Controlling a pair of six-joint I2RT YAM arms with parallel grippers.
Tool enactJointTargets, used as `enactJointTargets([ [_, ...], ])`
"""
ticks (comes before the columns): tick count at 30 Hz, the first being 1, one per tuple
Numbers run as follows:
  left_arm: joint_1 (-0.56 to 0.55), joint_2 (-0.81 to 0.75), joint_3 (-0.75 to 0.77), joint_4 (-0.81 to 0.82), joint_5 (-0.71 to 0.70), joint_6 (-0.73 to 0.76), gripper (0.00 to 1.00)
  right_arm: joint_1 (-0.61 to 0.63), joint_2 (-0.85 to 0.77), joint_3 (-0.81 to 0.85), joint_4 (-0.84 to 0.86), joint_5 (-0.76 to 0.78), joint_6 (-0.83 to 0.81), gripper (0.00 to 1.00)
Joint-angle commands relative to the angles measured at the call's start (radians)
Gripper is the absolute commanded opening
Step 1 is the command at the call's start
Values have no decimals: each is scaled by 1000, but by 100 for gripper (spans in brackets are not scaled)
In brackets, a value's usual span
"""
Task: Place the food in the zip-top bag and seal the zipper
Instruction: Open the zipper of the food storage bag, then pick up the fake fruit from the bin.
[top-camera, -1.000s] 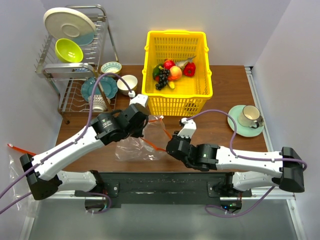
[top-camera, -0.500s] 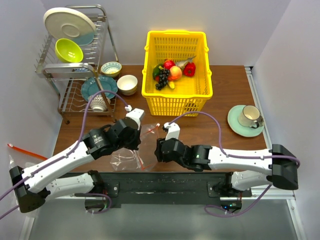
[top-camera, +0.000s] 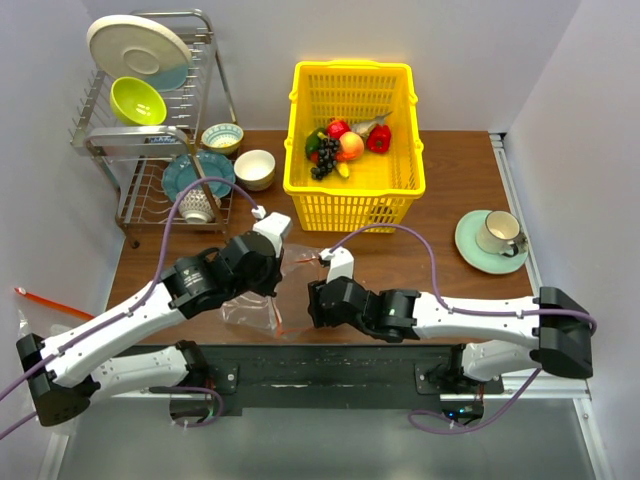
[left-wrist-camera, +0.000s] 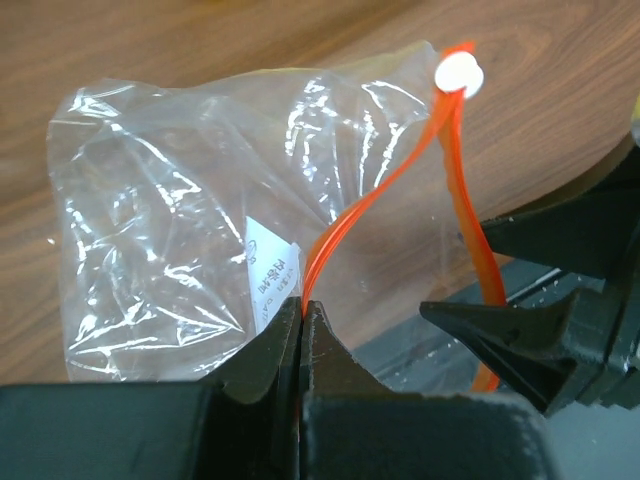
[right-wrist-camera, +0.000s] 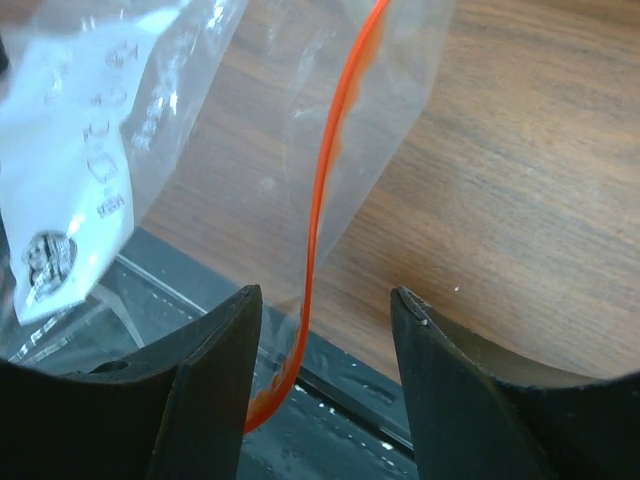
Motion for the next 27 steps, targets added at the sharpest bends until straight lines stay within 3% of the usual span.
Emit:
enactJointTargets([
  [1,-3,19,62,26,-66,60,0,4,-62,80,-36,8,-73,64],
  [5,-3,47,45,47,-82,76,0,4,-96,106,-64,-17,-104,76],
  [12,-3,92,19,86,-102,93,0,4,-168,171,-137,-14,-145,78],
  [21,2,98,-4,138,-194,139,0,-1,-231,335,-355,202,-182,77],
  [24,8,110,-13,142,-189,149,0,-19,-222,437,-491,294,-185,84],
  [27,10,106,-41,175,-154,168,0,-64,-177,540,-586,317,-220,82],
])
